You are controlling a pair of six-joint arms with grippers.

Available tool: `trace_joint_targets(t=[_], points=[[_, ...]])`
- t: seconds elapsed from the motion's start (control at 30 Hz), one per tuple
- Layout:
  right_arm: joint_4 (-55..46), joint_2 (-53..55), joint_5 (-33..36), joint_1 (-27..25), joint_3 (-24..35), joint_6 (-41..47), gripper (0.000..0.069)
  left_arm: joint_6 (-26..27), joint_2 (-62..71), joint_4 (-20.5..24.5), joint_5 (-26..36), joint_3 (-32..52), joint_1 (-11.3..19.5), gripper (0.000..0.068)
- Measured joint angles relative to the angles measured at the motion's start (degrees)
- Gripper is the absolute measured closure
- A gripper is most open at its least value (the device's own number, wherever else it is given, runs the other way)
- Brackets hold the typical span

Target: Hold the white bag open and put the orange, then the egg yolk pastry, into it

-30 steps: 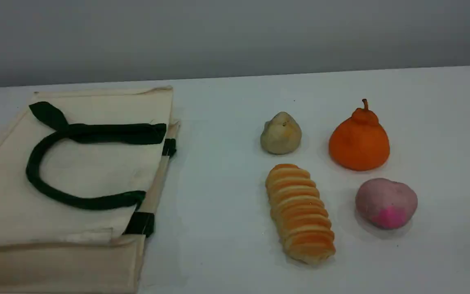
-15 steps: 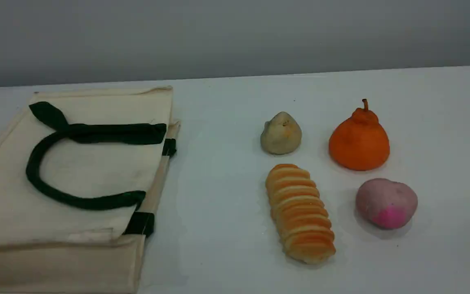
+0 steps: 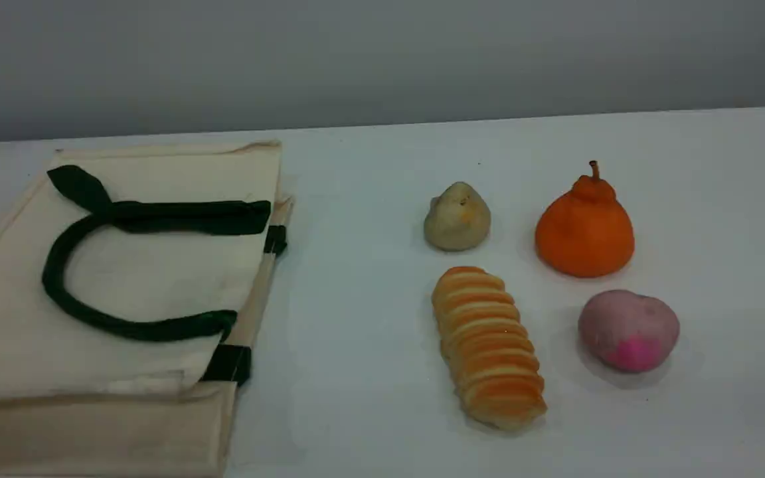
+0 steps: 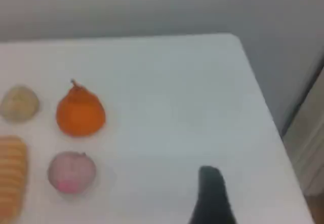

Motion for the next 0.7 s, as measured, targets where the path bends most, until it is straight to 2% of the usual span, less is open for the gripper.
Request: trace_joint_targets(t=[0.17,0.47,0.6,0.7], points=[[1.7,10.8,-9.2,0.0,-0.6,-0.7,0.0252,-1.2,12.1,0.3,-6.9,-4.2,0.0,0.0204],[13.5,31.6,-30.7,0.0,-0.8,-0.1,0.0253,-1.3,37.4,0.0,-19.7,-5.9,0.0,0.023],[18.7,40.2,-37.7,0.0,-0.8,-0.3,0.0253,-3.6,47.4,0.0,-20.8,-7.1,0.0,0.023],[19.5,46.5,-41.4,0.0,-0.8,-0.3,0.0253,-6.1,54.8,1.7,-23.7,-8.1,0.0,0.023]])
